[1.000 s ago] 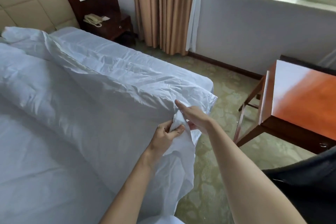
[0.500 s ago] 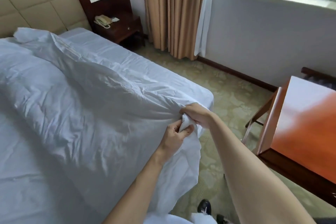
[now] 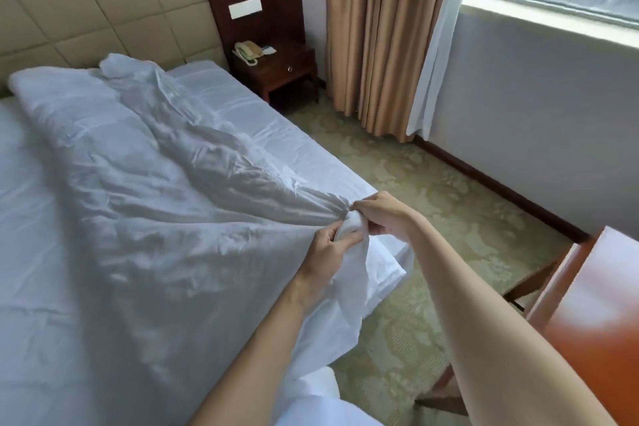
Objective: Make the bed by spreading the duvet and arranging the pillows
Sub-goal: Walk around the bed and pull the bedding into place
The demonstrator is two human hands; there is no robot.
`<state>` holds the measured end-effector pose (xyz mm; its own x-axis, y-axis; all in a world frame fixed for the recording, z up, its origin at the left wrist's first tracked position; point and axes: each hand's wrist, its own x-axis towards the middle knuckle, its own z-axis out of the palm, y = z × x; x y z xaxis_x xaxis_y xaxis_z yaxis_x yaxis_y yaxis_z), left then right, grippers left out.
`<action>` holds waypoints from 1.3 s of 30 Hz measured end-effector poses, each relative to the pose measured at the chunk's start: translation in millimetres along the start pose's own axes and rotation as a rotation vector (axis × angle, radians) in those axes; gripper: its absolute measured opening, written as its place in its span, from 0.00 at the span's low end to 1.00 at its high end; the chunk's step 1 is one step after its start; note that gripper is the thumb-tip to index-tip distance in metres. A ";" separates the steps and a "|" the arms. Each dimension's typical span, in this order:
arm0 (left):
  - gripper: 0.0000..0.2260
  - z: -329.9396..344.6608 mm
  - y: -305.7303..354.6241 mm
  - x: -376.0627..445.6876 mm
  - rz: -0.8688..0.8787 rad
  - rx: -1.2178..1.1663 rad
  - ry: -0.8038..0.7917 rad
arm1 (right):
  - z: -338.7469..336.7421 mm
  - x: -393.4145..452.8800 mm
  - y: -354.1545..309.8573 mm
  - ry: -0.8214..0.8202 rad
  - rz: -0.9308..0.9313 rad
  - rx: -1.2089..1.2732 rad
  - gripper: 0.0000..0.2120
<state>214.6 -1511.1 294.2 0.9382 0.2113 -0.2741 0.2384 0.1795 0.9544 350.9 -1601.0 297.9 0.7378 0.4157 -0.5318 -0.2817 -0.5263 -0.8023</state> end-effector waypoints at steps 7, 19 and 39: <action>0.04 -53.1 9.6 86.4 -0.062 0.048 0.208 | 9.8 94.4 -29.1 -0.163 0.066 -0.034 0.10; 0.12 -90.7 53.8 212.0 -0.308 0.405 0.236 | 0.5 232.3 -81.7 -0.298 0.118 0.068 0.10; 0.11 81.8 30.7 186.4 -0.582 0.148 1.287 | -11.4 281.1 -29.8 -1.083 0.563 -0.256 0.21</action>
<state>417.3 -1544.9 282.1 -0.1619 0.8712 -0.4635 0.6041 0.4589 0.6515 573.7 -1476.9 175.5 -0.3653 0.4183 -0.8316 -0.1770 -0.9083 -0.3791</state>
